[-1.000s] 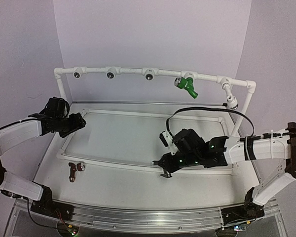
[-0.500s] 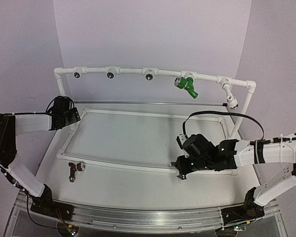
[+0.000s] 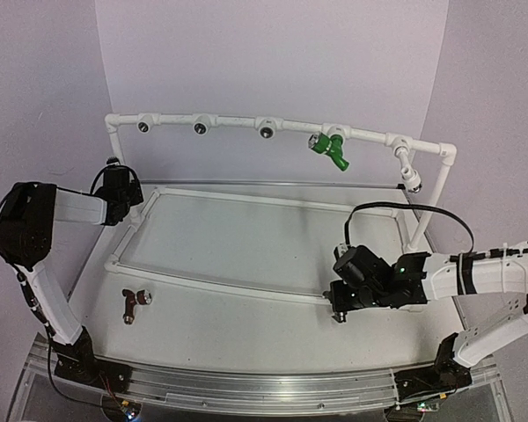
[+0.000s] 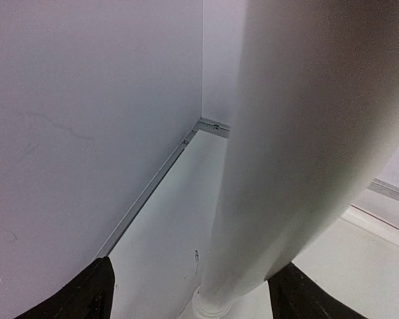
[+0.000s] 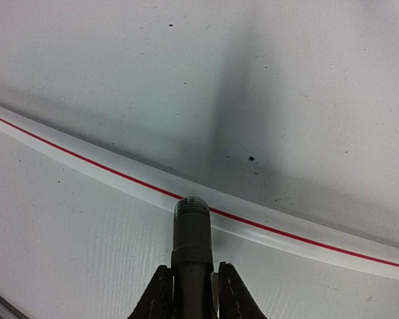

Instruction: Install the water faucets

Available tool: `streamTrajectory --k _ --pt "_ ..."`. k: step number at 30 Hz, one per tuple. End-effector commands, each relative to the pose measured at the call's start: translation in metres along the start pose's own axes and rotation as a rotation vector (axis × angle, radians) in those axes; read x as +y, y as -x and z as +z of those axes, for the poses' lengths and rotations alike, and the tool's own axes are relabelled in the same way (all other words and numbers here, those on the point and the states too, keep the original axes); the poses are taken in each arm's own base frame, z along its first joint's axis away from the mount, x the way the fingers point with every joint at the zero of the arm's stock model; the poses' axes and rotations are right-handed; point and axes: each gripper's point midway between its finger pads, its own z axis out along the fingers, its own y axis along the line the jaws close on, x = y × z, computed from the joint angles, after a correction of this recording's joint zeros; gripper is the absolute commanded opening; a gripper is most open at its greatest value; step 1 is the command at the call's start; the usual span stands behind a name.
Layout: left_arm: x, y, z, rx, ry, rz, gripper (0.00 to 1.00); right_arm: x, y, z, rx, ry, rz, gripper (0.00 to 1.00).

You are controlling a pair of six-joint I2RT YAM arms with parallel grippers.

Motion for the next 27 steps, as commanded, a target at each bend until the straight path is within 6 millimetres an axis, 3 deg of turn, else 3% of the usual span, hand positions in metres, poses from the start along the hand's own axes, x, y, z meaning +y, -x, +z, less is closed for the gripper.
streamTrajectory --k 1,5,10,15,21,24,27 --pt "-0.006 0.048 0.003 -0.146 -0.013 -0.012 0.73 -0.029 0.005 0.002 -0.036 -0.102 0.071 0.0" --pt "0.009 0.052 -0.001 -0.18 0.049 -0.009 0.52 -0.046 0.01 0.004 -0.049 -0.144 0.098 0.0" --pt "0.038 0.054 -0.009 -0.193 0.168 -0.031 0.41 -0.066 0.022 0.007 -0.065 -0.169 0.136 0.0" --pt "0.07 0.045 -0.021 -0.164 0.276 -0.067 0.36 -0.081 0.03 0.008 -0.075 -0.166 0.173 0.0" --pt "0.092 0.013 -0.045 -0.07 0.291 -0.148 0.36 -0.104 0.031 0.012 -0.071 -0.19 0.225 0.0" --pt "0.092 -0.002 -0.059 -0.022 0.235 -0.198 0.37 -0.119 0.028 0.015 -0.072 -0.217 0.255 0.0" --pt "0.08 -0.01 -0.071 0.034 0.128 -0.226 0.38 -0.132 0.031 0.015 -0.086 -0.249 0.268 0.0"
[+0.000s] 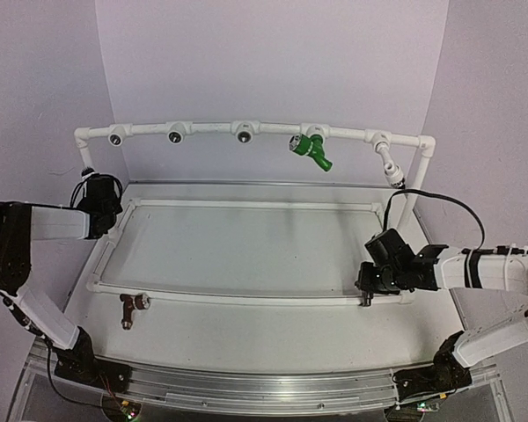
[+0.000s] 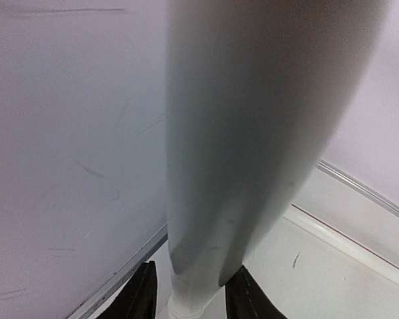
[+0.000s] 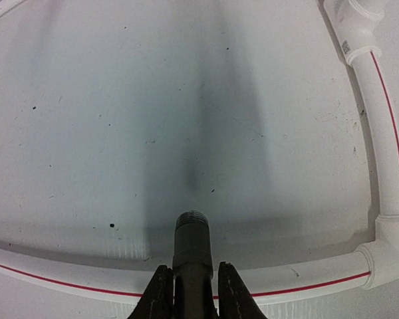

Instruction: Install the water faucets

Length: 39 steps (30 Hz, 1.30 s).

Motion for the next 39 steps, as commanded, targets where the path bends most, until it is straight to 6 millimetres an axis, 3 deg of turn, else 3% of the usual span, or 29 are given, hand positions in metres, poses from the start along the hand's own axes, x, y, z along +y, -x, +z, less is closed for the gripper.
streamTrajectory --k 1,11,15,21,23,28,34,39 --pt "0.008 -0.007 -0.023 0.085 -0.066 -0.09 0.38 -0.024 0.013 0.006 -0.049 -0.07 0.009 0.0" --pt "-0.082 -0.024 -0.094 0.281 -0.589 -0.097 0.49 -0.059 0.064 0.024 -0.131 -0.131 0.033 0.0" --pt "-0.13 -0.048 -0.14 0.372 -0.789 -0.02 0.52 -0.079 0.092 0.03 -0.169 -0.142 0.066 0.0" --pt "-0.179 -0.095 -0.202 0.544 -1.038 0.078 0.57 -0.103 0.113 0.028 -0.203 -0.203 0.044 0.0" --pt "-0.188 -0.115 -0.216 0.63 -1.094 0.133 0.61 -0.089 0.113 0.024 -0.187 -0.125 0.021 0.0" --pt "-0.198 -0.172 -0.244 0.802 -1.177 0.308 0.71 -0.03 0.09 0.002 -0.096 0.182 -0.044 0.0" --pt "-0.222 -0.232 -0.295 0.804 -1.274 0.628 0.78 0.024 0.073 -0.068 -0.112 0.475 -0.121 0.0" --pt "-0.232 -0.279 -0.306 0.752 -1.26 0.844 0.85 0.059 0.067 -0.119 -0.123 0.675 -0.141 0.0"
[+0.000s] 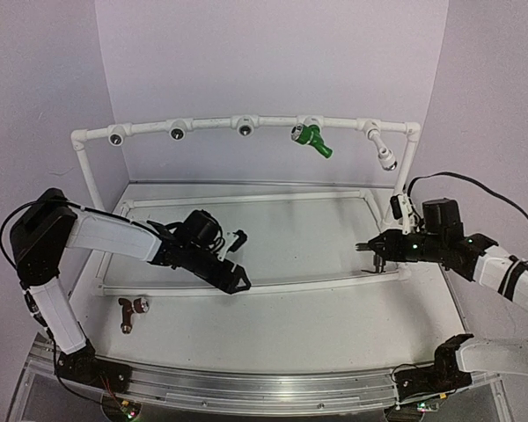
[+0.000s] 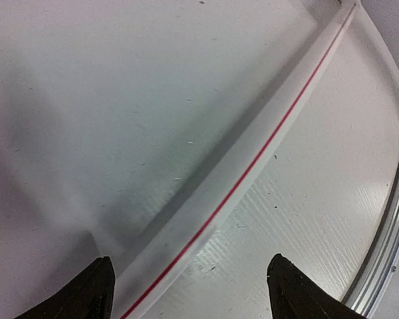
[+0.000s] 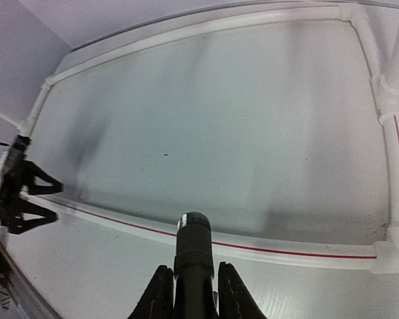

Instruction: Install the water faucets

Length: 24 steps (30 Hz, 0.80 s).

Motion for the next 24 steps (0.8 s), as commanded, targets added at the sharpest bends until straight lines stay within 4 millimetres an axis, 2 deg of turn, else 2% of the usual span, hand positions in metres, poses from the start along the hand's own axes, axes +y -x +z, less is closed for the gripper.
streamTrajectory --k 1,5,7,12,18,21,24 --pt "-0.001 -0.005 0.03 0.058 0.097 0.177 0.86 0.059 0.003 -0.025 0.007 0.223 -0.019 0.0" --pt "0.0 -0.015 0.061 0.111 0.15 0.253 0.83 0.111 0.013 -0.047 -0.045 0.383 -0.112 0.0" --pt "-0.006 -0.017 0.073 0.132 0.149 0.288 0.7 0.127 0.022 -0.055 -0.088 0.411 -0.132 0.0" --pt "-0.043 -0.014 0.09 0.131 0.078 0.331 0.38 0.151 0.044 -0.056 -0.119 0.437 -0.181 0.0" --pt "-0.09 -0.002 0.107 0.105 -0.01 0.376 0.16 0.19 0.07 -0.052 -0.168 0.421 -0.287 0.0" --pt "-0.104 0.011 0.115 0.079 -0.035 0.384 0.13 0.204 0.084 -0.051 -0.2 0.386 -0.329 0.0" --pt "-0.102 0.023 0.121 0.053 -0.003 0.397 0.17 0.216 0.092 -0.048 -0.208 0.38 -0.366 0.0"
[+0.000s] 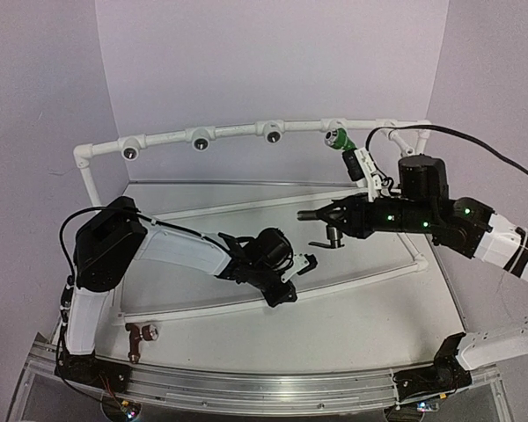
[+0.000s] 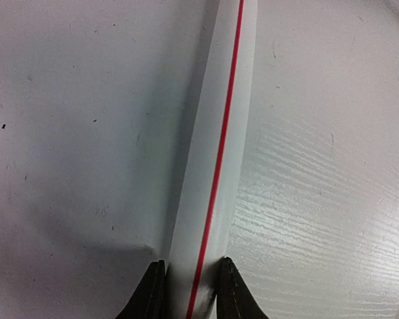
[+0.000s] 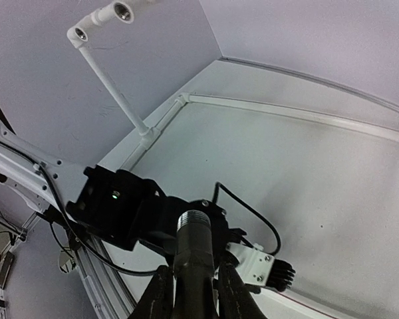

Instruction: Install the water faucets

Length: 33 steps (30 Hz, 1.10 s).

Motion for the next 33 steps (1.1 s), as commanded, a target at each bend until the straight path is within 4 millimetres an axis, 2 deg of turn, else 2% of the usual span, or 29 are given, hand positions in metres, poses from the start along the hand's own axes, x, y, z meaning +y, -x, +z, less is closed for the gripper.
streamTrajectory --k 1,4,6,10,13,17,20,23,26,29,33 --pt "0.001 0.005 0.02 -0.001 0.026 -0.09 0.24 0.015 0.051 -0.001 -0.12 -0.036 -0.114 0.0" --pt "0.009 0.008 0.013 -0.011 0.064 -0.085 0.46 0.02 0.057 0.006 -0.12 -0.075 -0.167 0.0" --pt "0.013 0.007 -0.001 -0.019 0.069 -0.106 0.57 0.023 0.063 0.007 -0.127 -0.1 -0.196 0.0" --pt "0.019 -0.007 -0.027 -0.015 0.07 -0.159 0.7 0.029 0.078 0.006 -0.142 -0.117 -0.245 0.0" --pt "0.02 -0.025 -0.044 -0.001 0.067 -0.198 0.75 0.03 0.086 0.009 -0.131 -0.133 -0.289 0.0" --pt "0.016 -0.05 -0.057 0.032 0.06 -0.226 0.75 0.031 0.093 0.014 -0.111 -0.154 -0.411 0.0" --pt "0.016 -0.064 -0.056 0.06 0.066 -0.234 0.7 0.03 0.091 0.019 -0.119 -0.192 -0.613 0.0" --pt "0.02 -0.073 -0.052 0.079 0.087 -0.237 0.64 0.022 0.109 0.02 -0.157 -0.388 -0.757 0.0" --pt "0.027 -0.077 -0.05 0.089 0.119 -0.239 0.59 0.029 0.124 0.02 -0.225 -0.6 -0.895 0.0" --pt "0.033 -0.08 -0.047 0.093 0.13 -0.252 0.55 0.039 0.125 0.025 -0.273 -0.715 -1.012 0.0" --pt "0.039 -0.079 -0.047 0.088 0.147 -0.272 0.47 0.03 0.12 0.027 -0.308 -0.921 -1.189 0.0"
